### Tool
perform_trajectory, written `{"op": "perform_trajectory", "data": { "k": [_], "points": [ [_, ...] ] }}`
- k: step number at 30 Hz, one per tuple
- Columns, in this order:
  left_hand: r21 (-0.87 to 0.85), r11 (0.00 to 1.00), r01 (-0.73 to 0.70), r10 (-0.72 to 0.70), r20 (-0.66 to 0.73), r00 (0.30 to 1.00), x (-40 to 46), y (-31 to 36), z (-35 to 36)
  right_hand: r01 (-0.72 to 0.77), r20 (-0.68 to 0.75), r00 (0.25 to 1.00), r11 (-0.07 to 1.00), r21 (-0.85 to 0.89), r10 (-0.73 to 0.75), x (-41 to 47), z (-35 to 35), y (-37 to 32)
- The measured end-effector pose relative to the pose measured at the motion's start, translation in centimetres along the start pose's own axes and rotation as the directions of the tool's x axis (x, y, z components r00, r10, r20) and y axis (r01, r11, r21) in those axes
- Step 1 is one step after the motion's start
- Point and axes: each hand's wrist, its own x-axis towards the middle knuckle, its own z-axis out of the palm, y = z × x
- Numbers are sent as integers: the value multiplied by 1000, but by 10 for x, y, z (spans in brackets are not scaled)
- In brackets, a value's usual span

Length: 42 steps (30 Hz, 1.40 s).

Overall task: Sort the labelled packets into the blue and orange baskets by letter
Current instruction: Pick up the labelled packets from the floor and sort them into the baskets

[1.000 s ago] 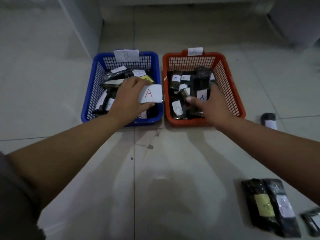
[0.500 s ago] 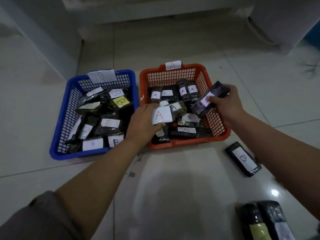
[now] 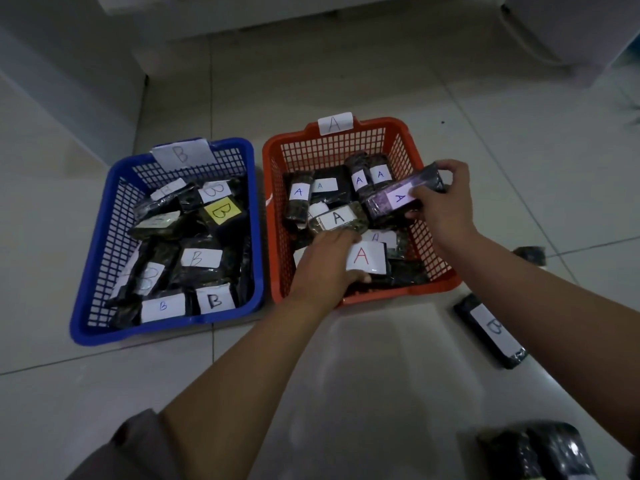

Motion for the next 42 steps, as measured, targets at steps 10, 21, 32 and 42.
{"op": "perform_trajectory", "data": {
  "k": [10,21,32,42],
  "points": [
    [363,931,-43,106,-156,982,-9,-26,-23,107,33,994,990,-97,-105,29,68,-10],
    [362,932,12,60,-185,981,-21,-54,-27,202,156,974,316,-927,-166,52,96,35],
    [261,960,-105,156,-181,971,-22,-19,-33,463,334,885,535,-706,-325,-30,-25,5],
    [92,900,-426,432,-58,900,-37,95,46,134,55,989,645,-752,-140,-109,-176,8]
  ]
}}
